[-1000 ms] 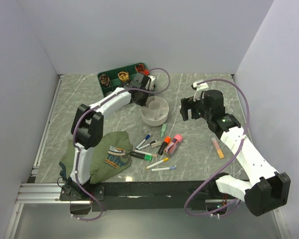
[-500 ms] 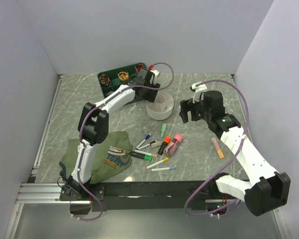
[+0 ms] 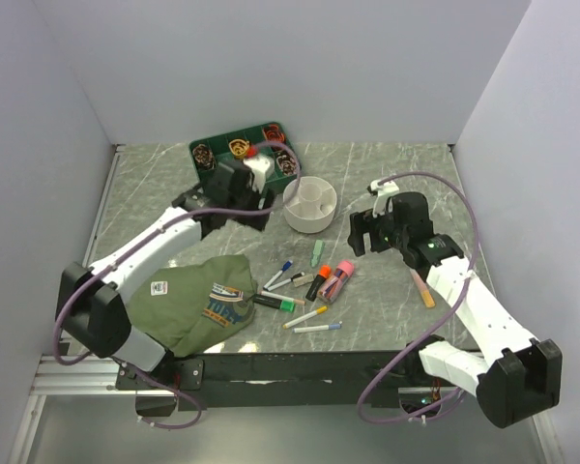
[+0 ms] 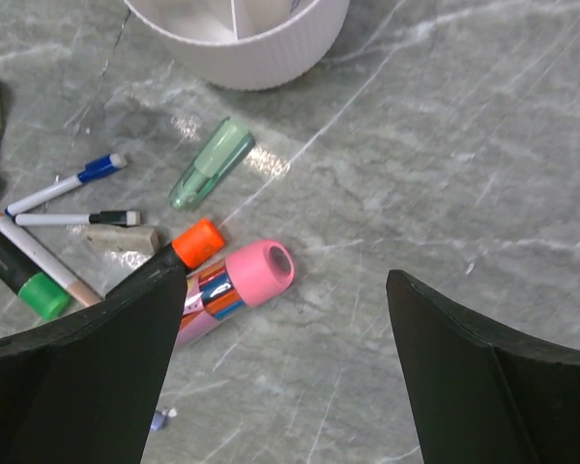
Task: Sort the stationery into containers
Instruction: Pick up the pen from the center of the board.
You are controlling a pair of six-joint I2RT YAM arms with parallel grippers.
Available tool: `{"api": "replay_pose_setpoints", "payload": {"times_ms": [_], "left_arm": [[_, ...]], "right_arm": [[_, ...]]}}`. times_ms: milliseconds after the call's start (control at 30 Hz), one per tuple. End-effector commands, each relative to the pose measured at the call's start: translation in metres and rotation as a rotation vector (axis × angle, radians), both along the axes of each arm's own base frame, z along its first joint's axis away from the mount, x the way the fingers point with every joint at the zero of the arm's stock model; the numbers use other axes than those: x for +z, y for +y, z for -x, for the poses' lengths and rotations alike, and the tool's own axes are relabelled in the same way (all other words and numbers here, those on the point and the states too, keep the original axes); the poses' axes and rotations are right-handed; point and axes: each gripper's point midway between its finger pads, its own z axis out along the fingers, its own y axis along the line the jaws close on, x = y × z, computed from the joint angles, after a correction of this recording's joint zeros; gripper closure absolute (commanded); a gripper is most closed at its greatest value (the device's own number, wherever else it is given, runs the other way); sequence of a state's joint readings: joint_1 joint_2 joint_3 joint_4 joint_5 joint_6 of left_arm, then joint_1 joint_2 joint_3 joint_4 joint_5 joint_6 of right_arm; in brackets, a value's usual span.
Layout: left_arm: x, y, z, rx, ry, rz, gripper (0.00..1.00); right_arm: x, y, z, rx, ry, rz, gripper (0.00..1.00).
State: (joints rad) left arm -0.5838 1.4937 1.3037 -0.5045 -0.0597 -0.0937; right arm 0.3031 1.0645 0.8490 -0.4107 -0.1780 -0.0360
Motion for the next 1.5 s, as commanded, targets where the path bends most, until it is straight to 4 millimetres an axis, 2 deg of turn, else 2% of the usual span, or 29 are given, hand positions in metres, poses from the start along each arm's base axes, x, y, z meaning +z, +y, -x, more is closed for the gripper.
{"api": "replay_pose_setpoints", "payload": {"times_ms": [0,133,167,233,400,567,767,933,1033,1100,1333,1467], "left_arm": [[-0.067,-0.008,0.027,-0.086,0.155,-0.065,0.26],[-0.072,-0.028,0.024,-0.121,0.16,-0.045,0.39],[-0.074,-0.035,0.026,-0.136,0.169,-0.044,0.48],[-0.082,-0.045,0.027,-0.155,0.183,-0.048,0.53],[-0.104,-0.07,0.042,-0.2,0.221,-0.071,0.53],[-0.118,-0.09,0.053,-0.238,0.239,-0.095,0.54],[-0.138,-0.095,0.051,-0.237,0.268,-0.136,0.47],[-0.147,-0.102,0.04,-0.229,0.261,-0.164,0.48],[-0.156,-0.104,0.039,-0.231,0.28,-0.177,0.52],[-0.162,-0.102,0.042,-0.23,0.294,-0.193,0.58],[-0.17,-0.088,0.055,-0.223,0.304,-0.234,0.61],[-0.173,-0.084,0.057,-0.227,0.31,-0.25,0.73]], "right_arm": [[0.005,0.002,0.006,-0.001,-0.012,-0.041,0.08],[0.008,-0.001,0.008,-0.01,-0.029,-0.034,0.09],[0.009,-0.002,0.008,-0.012,-0.034,-0.032,0.09],[0.011,-0.005,0.008,-0.021,-0.044,-0.03,0.09],[0.01,-0.015,0.01,-0.057,-0.046,-0.034,0.09],[0.003,-0.023,0.015,-0.08,-0.04,-0.043,0.09],[0.003,-0.028,0.019,-0.096,-0.053,-0.049,0.09],[0.003,-0.031,0.018,-0.104,-0.053,-0.05,0.09],[0.004,-0.031,0.018,-0.104,-0.056,-0.052,0.09],[0.005,-0.032,0.017,-0.109,-0.059,-0.051,0.09],[0.003,-0.034,0.016,-0.115,-0.06,-0.054,0.09],[0.003,-0.033,0.015,-0.13,-0.052,-0.075,0.09]]}}
